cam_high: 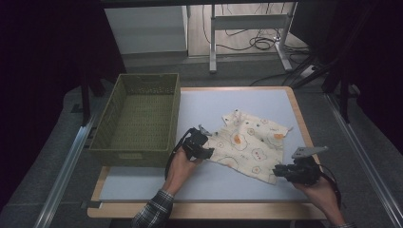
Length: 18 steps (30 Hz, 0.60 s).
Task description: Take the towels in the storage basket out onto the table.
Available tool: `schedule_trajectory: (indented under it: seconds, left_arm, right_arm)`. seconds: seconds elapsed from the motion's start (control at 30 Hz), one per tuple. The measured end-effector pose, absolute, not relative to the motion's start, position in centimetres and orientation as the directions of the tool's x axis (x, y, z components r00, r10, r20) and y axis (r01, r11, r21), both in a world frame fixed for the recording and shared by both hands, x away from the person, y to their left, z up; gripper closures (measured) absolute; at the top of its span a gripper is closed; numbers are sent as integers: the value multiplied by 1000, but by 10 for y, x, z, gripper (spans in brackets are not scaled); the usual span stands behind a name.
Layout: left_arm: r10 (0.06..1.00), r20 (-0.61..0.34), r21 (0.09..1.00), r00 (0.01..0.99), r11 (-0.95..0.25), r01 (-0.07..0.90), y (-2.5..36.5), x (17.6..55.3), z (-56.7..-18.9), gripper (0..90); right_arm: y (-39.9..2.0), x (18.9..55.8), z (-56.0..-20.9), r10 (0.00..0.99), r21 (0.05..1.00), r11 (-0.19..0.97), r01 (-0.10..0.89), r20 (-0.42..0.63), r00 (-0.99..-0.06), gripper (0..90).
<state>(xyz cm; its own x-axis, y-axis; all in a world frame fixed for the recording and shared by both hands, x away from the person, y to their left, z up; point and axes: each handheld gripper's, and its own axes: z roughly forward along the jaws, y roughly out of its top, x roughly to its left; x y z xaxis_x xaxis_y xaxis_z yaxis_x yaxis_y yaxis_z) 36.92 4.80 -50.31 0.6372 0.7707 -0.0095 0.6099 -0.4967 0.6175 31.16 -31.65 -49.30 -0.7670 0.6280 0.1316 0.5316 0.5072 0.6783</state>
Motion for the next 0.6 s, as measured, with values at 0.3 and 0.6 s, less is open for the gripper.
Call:
schedule_trajectory:
  seconds: [0.3,0.6]
  left_arm:
    - [800,-53,617,598,-445,649,56,375,-524,607]
    - [747,-183,628,639,-412,661,66,356,-524,866]
  right_arm:
    - [-303,292,-514,604,659,581,478,45,-796,784]
    - [-306,276,-510,598,648,604,464,16,-801,882]
